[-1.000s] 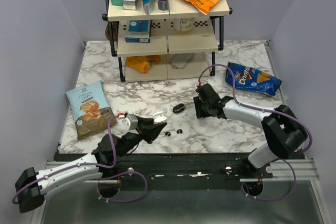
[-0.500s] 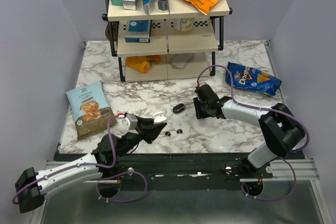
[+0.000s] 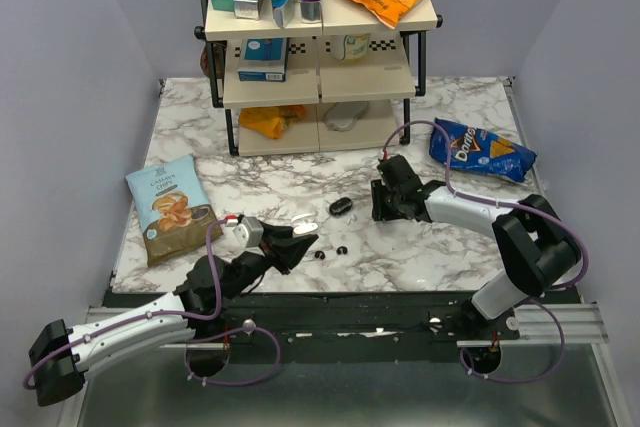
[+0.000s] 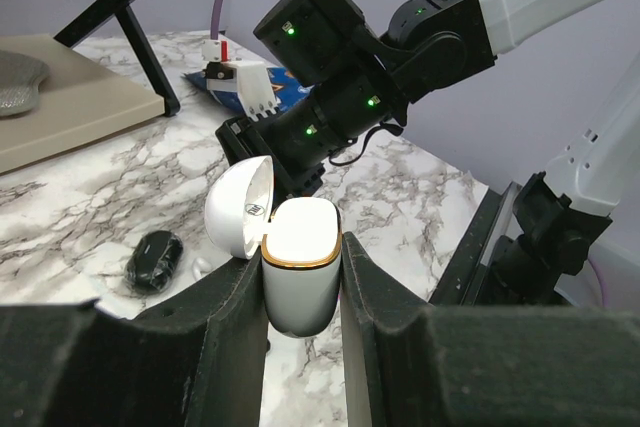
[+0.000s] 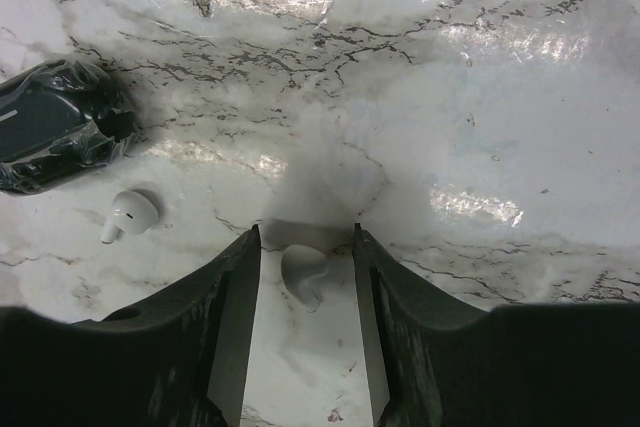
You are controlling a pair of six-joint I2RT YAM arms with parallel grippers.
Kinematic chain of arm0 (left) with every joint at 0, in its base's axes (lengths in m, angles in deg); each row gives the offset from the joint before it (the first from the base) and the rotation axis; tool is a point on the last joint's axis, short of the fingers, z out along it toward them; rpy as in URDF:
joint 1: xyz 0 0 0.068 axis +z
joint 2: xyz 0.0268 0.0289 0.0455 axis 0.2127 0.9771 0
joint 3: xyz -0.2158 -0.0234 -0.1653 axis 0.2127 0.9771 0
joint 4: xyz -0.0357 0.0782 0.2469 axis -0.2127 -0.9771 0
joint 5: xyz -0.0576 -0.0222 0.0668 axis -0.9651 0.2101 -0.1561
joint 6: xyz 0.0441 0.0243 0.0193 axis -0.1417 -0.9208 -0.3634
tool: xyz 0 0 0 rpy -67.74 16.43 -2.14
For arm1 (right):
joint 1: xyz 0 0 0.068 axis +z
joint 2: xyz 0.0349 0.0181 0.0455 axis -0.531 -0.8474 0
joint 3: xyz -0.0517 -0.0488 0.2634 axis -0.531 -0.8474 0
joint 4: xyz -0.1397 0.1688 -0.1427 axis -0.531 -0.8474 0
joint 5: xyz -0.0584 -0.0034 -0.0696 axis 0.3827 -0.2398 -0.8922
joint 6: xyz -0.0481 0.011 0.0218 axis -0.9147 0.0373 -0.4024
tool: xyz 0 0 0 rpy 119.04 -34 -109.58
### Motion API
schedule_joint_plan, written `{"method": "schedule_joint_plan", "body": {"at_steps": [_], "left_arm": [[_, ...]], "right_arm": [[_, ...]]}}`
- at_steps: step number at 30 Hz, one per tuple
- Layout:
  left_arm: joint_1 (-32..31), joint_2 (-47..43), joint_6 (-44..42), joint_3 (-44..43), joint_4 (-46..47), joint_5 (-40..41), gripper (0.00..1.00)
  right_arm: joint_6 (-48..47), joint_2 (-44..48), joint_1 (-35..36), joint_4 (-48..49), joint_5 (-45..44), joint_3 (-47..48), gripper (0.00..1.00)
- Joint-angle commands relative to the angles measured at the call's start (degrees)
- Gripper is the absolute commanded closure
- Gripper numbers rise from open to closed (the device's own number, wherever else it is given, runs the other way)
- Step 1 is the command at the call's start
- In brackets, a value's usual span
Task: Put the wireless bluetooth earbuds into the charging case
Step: Pick up the earbud from the center of the board.
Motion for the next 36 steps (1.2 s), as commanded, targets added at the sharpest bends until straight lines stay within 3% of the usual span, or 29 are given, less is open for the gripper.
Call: {"method": "schedule_joint_plan", "body": {"at_steps": [1,8,12,24,36], "left_arm": [[-0.2,-0.2,0.3,1.7,0.2,0.3,1.00],[-0.2,0.3,0.6,1.8,0.4,-0.1,1.00],[-0.2,0.2,0.7,2.1,0.8,-0.2,1.00],[-0.3,0.4,0.8,2.2,1.1,-0.6,1.00],[-0.3,0.0,1.1,2.3,0.8,-0.9,1.00]], "right_arm": [[0.6,-1.6,-0.9,1.1,0.7,-0.4,0.49],[0.0,-0.1,-1.0,1.0,0.5,-1.2,0.48],[-0.9,1.5,-0.9,1.3,2.0,-1.8,0.41],[-3.5,2.5,-0.5,-1.9,-2.2,-1.3,0.47],[-1.7,0.4,0.6,-4.8,-5.2,0.2,0.47]]}}
